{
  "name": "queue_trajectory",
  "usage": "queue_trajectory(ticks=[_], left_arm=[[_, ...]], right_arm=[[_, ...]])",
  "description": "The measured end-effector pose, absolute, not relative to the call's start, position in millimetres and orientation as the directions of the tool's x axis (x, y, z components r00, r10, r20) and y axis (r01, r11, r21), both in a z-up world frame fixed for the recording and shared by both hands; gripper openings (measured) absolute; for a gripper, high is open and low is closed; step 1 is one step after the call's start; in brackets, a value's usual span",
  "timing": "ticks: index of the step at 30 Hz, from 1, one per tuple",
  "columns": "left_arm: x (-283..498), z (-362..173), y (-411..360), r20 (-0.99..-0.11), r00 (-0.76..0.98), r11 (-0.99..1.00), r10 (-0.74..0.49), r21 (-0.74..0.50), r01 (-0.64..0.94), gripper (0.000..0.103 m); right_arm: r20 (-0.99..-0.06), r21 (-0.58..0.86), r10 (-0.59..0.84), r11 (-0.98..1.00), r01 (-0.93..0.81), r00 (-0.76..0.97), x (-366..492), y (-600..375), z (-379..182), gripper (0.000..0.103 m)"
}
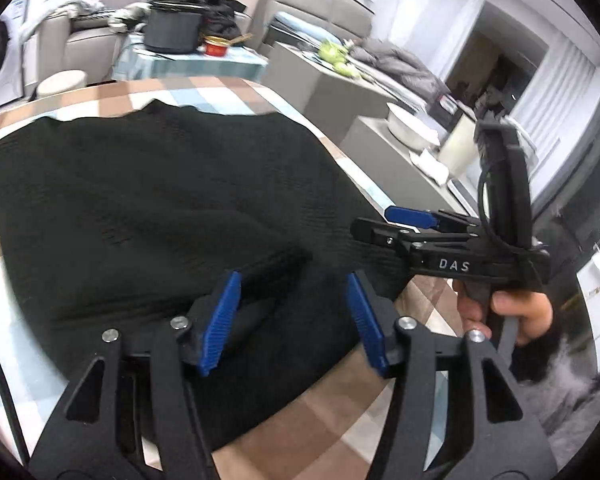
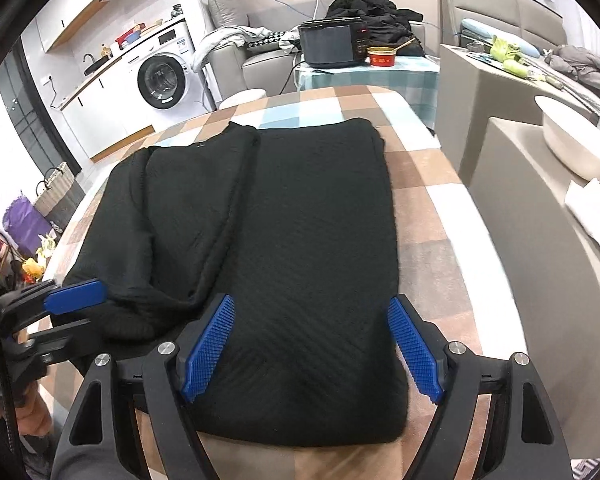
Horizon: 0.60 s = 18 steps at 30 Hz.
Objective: Fold small clothes
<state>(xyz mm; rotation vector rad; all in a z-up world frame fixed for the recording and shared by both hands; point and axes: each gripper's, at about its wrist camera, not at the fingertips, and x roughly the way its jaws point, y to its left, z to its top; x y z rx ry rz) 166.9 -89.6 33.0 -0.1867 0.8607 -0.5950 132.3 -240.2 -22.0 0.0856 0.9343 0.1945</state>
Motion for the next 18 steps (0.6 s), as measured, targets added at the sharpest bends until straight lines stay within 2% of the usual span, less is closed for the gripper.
queue_trajectory(ticks=[6,8,9,15,17,18], left_arm=[[148,41,-10,-0.65,0.618,0.894,-0.442,-0.373,0.247,0.056],[143,39,9,-0.655,0.633,0.905,-0.413,-0.375,0.202,0.056],[143,36,19,-0.663,0.638,0.912,-0.392,-0.373,0.172,0.056],[143,23,53,-0.673,0.65,0.916,-0.354,-0.389,0.095,0.056],[142,20,60,-0.678,0.65,0.92,-0.343,-0.383,0.086,0.056],[142,19,63,-0.68,0.65,0.921,-0.34,-0.382,0.082,0.056]], right_arm=[[-0.765,0.289,0.376,0.926,-0.243,0.523,147,-211,-22,0.08],[-0.758,0.348,0.438,0.899,-0.267,0.484,153,-199,-25,0.073],[-0.755,0.357,0.45,0.892,-0.277,0.476,154,-195,-25,0.069],[-0.72,0.346,0.542,0.822,-0.452,0.433,156,-160,-17,0.068],[-0.737,0.359,0.555,0.805,-0.472,0.385,166,-149,-27,0.058],[-0.748,0.37,0.558,0.8,-0.471,0.359,172,-145,-34,0.047]])
